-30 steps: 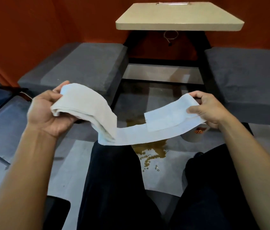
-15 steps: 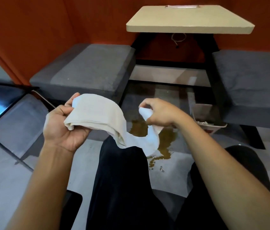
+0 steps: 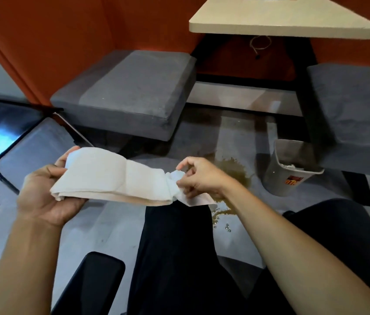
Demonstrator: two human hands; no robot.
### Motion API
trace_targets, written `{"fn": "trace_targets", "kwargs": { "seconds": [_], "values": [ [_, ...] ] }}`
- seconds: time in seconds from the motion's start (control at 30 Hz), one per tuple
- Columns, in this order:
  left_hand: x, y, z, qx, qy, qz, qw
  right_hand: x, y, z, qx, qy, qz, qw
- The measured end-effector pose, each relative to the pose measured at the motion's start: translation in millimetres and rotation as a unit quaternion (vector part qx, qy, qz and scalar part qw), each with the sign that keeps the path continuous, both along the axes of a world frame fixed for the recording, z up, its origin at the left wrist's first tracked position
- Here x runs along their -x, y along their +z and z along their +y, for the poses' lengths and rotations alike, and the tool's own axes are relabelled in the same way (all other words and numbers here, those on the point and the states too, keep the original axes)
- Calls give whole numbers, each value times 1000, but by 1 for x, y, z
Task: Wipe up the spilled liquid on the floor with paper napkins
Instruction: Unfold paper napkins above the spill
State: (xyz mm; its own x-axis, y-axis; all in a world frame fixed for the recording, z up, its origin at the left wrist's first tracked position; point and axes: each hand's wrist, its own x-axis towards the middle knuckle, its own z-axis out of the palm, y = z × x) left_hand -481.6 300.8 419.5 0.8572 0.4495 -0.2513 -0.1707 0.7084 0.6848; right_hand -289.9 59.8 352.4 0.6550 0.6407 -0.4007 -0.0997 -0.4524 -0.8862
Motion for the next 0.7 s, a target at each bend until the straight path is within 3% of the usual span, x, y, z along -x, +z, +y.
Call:
{"fn": "trace_targets", "kwargs": {
  "seconds": [0.07, 0.1, 0.13, 0.2, 0.27, 0.33, 0.7],
  "values": [
    [0, -7, 0, 15, 14, 8, 1000, -4, -14, 3, 104, -3, -141, 985],
    [-1, -10, 0, 21, 20, 8, 1000, -8, -19, 2, 145, -15, -160, 976],
    [-2, -12, 1, 24, 24, 5, 999, -13, -26, 0, 177, -27, -135, 975],
    [-8, -14, -1, 23, 23, 6, 999, -13, -35, -6, 187, -37, 4, 982],
    [-16, -14, -8, 19, 13, 6, 1000, -5, -46, -10, 119, -44, 178, 976],
    [-26, -13, -17, 25, 2, 14, 1000, 6, -54, -14, 46, -61, 263, 962],
    [-48, -9, -40, 63, -7, -27, 998, -29, -32, -56, -108, -219, 200, 949]
  ]
}}
